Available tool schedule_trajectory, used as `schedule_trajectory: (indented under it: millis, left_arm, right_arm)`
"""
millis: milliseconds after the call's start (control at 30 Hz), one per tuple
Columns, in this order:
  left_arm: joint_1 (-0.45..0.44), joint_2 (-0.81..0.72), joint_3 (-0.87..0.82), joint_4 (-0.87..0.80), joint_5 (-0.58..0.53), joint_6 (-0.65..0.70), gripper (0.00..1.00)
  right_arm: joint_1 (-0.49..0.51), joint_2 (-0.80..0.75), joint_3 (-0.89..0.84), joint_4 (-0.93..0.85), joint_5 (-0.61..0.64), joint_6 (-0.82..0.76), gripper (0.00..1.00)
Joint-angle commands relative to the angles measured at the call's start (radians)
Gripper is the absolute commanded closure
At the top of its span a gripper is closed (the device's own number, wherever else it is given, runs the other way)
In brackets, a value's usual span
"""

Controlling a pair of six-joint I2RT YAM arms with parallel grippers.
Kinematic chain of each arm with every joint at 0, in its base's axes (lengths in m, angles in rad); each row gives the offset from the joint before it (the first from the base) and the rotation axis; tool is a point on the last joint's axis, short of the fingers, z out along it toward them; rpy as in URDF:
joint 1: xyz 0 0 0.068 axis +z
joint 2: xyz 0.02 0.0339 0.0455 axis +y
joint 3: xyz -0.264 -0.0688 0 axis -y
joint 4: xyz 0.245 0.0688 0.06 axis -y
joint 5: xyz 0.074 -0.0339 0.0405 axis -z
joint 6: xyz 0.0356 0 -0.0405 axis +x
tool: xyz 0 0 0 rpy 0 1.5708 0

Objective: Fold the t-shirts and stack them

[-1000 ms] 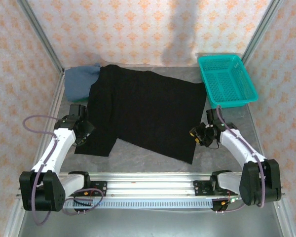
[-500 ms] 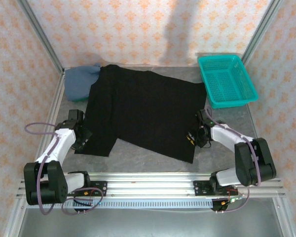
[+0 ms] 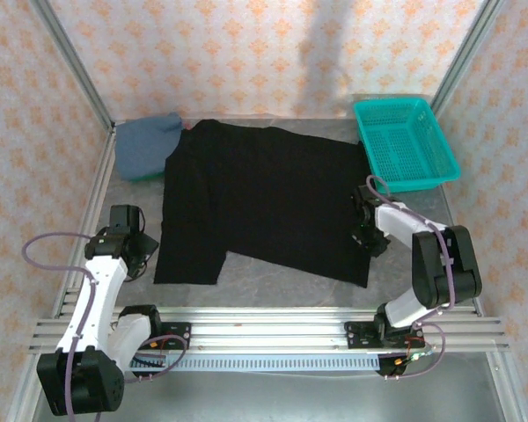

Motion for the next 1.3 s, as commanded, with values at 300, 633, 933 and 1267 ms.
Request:
schedule_trajectory:
  millis: [300,633,933,1267]
  left_arm:
    - [-0.059,-0.020,-0.009,-0.138,0.089,-0.036,0.32]
    - [-0.072,0.075,-0.053,-0.098,0.131,0.023,0.24]
    - [-0.088,0.229,-0.081,0.002,0.148,0.058,0.29]
    - [-0.088,0.338,-0.170,0.272,0.202,0.019,0.62]
  right_arm:
    - [-0.127,-0.180,0.029,-0.089,0.101,-0.194,0.57]
    - [-0.131,-0.457,-0.016,-0.244,-0.240,-0.154,0.35]
    - [-0.196,-0.514,-0.177,-0.292,-0.305,-0.103,0.37]
    - [-0.198,-0.513,-0.303,-0.199,-0.387,-0.050,0.40]
